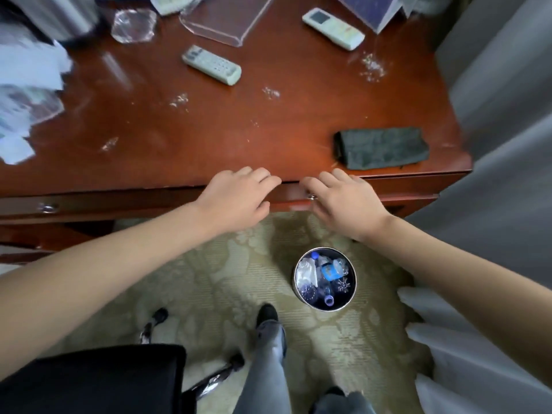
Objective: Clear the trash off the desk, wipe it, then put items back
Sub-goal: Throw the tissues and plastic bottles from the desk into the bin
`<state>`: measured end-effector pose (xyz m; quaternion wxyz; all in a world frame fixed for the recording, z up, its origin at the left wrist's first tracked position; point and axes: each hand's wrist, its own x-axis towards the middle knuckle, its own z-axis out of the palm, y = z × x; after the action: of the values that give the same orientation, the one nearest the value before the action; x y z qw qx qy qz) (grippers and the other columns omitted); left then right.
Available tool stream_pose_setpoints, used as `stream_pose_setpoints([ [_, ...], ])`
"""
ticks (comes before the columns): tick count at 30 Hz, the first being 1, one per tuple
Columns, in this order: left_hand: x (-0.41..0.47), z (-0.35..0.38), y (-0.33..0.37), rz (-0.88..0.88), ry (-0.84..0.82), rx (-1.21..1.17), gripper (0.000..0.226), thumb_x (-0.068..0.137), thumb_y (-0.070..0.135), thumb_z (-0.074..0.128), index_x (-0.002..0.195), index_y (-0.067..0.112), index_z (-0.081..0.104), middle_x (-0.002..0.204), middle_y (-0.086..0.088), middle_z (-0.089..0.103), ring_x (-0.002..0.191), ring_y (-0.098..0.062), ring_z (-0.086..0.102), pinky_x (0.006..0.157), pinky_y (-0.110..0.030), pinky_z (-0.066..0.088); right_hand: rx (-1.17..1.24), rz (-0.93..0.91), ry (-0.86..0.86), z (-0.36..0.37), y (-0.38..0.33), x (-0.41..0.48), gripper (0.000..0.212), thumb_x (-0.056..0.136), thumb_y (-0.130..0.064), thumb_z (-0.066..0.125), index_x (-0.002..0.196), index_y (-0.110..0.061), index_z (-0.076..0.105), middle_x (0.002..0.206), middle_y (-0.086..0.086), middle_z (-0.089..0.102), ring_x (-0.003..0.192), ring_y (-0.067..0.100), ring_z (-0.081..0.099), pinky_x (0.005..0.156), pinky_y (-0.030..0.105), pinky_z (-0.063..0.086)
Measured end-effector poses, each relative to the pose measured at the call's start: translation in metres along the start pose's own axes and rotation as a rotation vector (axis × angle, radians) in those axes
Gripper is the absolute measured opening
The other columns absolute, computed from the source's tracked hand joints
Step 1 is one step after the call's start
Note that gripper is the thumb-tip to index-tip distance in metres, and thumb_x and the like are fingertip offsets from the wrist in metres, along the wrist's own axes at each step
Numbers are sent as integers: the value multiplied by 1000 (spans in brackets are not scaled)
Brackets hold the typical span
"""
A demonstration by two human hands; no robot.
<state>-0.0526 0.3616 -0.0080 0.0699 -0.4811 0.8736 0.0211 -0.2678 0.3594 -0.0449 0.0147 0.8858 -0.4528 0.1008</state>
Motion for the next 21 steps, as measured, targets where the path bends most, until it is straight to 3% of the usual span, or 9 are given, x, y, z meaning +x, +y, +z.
stream_pose_setpoints([
  [8, 20, -16, -109, -107, -63, 2, 47, 94, 31, 39, 140, 21, 36, 135, 0, 45, 114, -21, 48, 73, -35, 43, -112, 59, -116, 0, -16, 112, 46, 75, -28, 36, 108, -10, 63, 84, 8, 60, 72, 29, 58, 52, 29, 46],
  [11, 24, -18, -143, -136, -62, -21, 45, 93, 31, 39, 138, 20, 39, 134, 0, 46, 113, -22, 49, 76, -36, 47, -54, 62, -132, 3, -20, 143, 42, 76, -24, 52, 114, -8, 62, 89, 11, 61, 76, 31, 60, 55, 32, 48],
  [16, 29, -20, -192, -131, -60, -21, 46, 93, 32, 40, 138, 22, 39, 136, 2, 46, 116, -19, 49, 78, -35, 49, -34, 48, -123, 7, -23, 194, 52, 75, -31, 34, 112, -10, 63, 88, 8, 61, 73, 29, 60, 55, 31, 49],
  [21, 36, -24, -255, -143, -64, -21, 45, 94, 32, 40, 139, 24, 38, 138, 3, 45, 117, -16, 50, 79, -34, 52, 13, -25, -136, 24, -28, 259, 44, 79, -28, 42, 113, -10, 61, 92, 10, 62, 77, 30, 62, 57, 36, 52],
])
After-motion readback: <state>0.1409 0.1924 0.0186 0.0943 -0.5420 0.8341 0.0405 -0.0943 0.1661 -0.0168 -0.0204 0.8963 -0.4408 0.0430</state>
